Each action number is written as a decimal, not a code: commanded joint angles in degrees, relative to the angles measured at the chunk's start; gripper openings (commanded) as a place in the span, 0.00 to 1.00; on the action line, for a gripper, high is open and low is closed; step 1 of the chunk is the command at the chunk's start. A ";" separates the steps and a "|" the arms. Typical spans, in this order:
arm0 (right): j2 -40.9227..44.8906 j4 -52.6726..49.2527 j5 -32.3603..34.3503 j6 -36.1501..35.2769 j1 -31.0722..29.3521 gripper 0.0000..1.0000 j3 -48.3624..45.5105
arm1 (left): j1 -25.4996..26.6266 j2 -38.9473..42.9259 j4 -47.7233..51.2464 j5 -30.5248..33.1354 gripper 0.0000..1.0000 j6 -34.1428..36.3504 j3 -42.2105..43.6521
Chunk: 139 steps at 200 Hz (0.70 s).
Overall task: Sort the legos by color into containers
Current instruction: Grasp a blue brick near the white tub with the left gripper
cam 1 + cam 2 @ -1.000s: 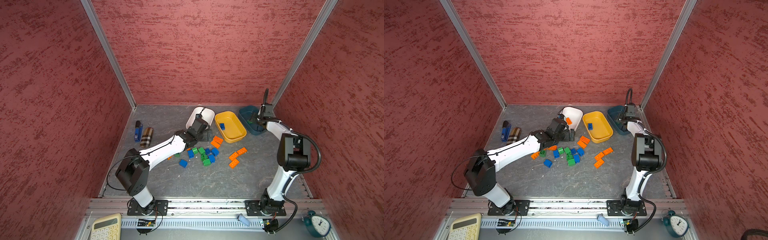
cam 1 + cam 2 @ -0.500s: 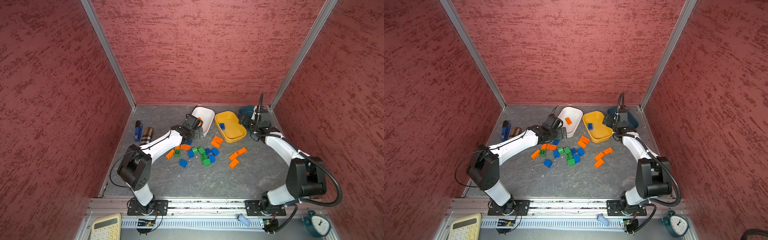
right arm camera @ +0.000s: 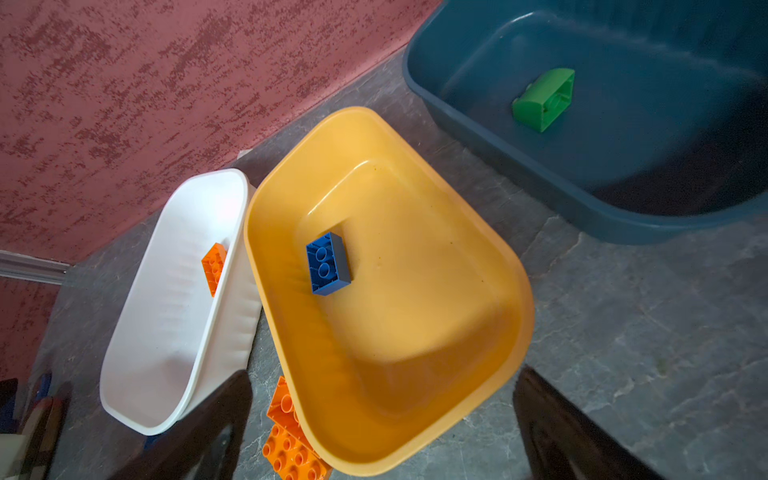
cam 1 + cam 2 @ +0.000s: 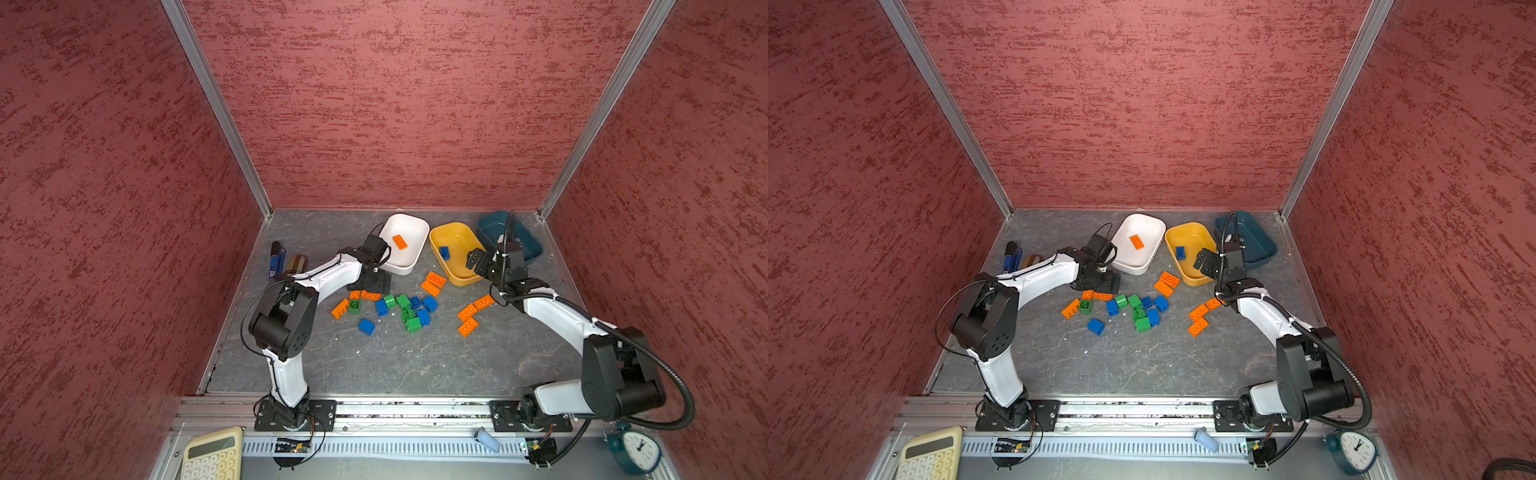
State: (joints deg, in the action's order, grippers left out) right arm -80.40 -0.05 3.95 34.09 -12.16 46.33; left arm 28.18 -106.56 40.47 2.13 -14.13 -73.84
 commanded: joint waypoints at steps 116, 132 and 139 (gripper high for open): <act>-0.46 1.86 2.72 0.90 -0.12 0.99 2.06 | 1.52 -10.60 -4.21 3.65 0.57 6.40 -9.22; -0.31 1.92 2.22 0.94 -0.05 0.99 2.12 | 1.68 -11.19 -4.44 3.98 0.45 5.96 -8.81; -0.12 2.29 1.83 0.68 -0.07 0.99 1.99 | 1.78 -11.12 -4.82 4.00 0.41 5.79 -8.41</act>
State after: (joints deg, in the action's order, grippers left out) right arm -80.60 0.23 5.23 34.15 -12.16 46.44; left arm 29.61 -116.73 36.36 4.69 -8.84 -82.94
